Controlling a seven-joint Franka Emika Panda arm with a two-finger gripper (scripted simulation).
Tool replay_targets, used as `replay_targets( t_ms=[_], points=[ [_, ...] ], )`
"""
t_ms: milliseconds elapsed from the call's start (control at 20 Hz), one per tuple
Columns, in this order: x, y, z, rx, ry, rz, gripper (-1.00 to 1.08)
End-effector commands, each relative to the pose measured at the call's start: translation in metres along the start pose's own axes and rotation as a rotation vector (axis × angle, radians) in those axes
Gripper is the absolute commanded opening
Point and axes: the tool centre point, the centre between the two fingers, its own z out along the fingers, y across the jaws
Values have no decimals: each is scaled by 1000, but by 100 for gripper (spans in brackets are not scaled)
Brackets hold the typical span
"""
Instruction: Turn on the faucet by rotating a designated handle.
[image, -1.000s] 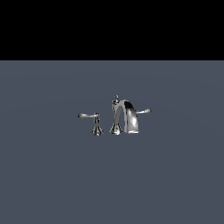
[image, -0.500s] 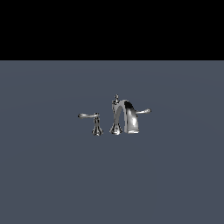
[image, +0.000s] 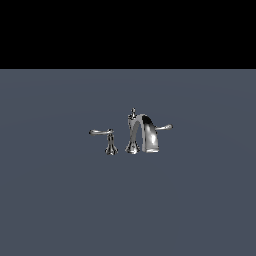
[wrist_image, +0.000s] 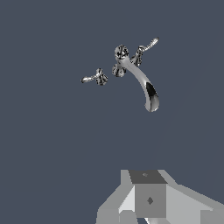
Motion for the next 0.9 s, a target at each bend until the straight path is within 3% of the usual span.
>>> replay_targets(
  t_ms=[0, 850],
  points=[
    [5, -11, 16, 0, -1, 56, -100],
    [53, -74, 116, 0, -11, 412, -100]
  ],
)
